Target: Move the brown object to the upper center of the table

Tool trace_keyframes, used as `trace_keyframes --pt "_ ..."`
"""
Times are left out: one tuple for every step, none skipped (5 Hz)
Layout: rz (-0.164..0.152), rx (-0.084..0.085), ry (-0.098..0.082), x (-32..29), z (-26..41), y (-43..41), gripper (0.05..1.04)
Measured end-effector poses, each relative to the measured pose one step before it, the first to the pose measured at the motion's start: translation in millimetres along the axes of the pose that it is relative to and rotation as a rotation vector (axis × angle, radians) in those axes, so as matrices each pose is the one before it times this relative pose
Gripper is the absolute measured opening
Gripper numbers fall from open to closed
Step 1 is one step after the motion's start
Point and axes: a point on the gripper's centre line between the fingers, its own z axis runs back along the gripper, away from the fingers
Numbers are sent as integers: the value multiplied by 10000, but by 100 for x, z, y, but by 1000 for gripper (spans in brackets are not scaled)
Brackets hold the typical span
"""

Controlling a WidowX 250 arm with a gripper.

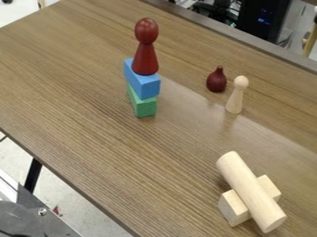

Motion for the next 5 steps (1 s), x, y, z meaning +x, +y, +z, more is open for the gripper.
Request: trace_keyframes --pt "28 292 247 -25 -1230 163 999" --pt "-740 121 207 -1956 -1356 -1060 999" --pt "-913 76 323 -2865 -1769 -1352 999" --pt "-1135 -107 -164 -2171 -972 -864 999" --pt "-1579 -397 -107 -1588 -1457 -803 999"
